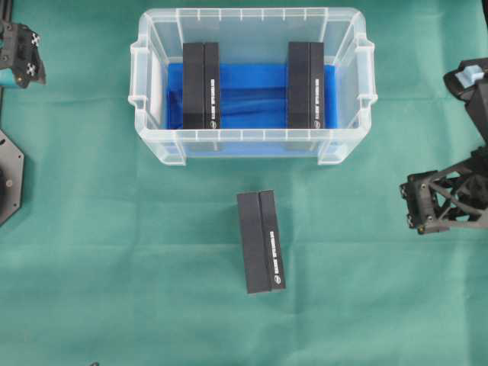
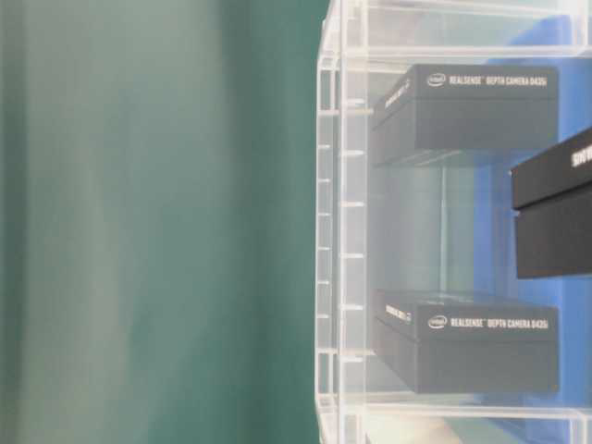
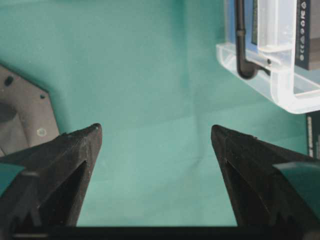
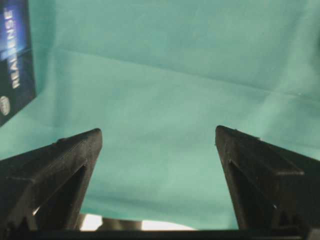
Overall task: Take out the box from the case.
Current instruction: 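Open the right gripper, release the box, and retract right arm, then move the open left gripper over the left black box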
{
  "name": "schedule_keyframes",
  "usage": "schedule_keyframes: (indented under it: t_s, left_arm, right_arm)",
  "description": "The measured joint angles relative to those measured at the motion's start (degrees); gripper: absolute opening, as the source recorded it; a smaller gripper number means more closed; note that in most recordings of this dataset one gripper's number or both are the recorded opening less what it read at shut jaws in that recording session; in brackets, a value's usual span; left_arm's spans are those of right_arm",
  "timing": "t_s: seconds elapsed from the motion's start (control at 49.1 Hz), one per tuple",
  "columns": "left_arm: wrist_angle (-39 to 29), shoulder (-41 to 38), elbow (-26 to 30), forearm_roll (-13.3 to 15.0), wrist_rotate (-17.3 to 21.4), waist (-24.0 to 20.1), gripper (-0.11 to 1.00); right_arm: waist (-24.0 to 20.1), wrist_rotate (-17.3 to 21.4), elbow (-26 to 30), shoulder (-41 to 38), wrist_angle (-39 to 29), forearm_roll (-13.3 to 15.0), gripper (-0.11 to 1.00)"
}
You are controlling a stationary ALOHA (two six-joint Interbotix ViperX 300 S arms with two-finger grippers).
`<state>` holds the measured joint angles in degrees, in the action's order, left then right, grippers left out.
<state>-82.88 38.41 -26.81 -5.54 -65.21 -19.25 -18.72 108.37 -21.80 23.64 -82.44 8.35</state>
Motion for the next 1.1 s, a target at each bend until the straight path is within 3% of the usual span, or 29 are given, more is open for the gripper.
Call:
schedule_keyframes:
  t_s: [0.224,0.611,0.875,0.977,1.099]
  left_arm:
    - [0.1,-0.3,0.0,0.0,0.0,0.0,0.9]
    - [0.1,-1.1,0.0,0.1,-1.3,0.0,0.9]
    - [0.1,-1.1,0.0,0.0,-1.4,0.0,0.9]
    - [0.1,-1.1,0.0,0.0,-1.3,0.0,0.9]
    - [0.1,-1.1,0.0,0.1,-1.3,0.0,0.9]
  right_arm:
    - [3.9,-4.1,-1.2,-0.1,0.1,0.8,0.93]
    - [25.0,-25.8,-3.3,2.0,2.8,1.1,0.93]
    - [38.6,-38.1,-3.4,1.3,6.6,0.8,0.93]
    - [41.6,-41.0,-3.4,0.6,7.0,0.5,0.93]
    - [42.3,-41.8,-3.4,0.2,7.0,-0.3,0.93]
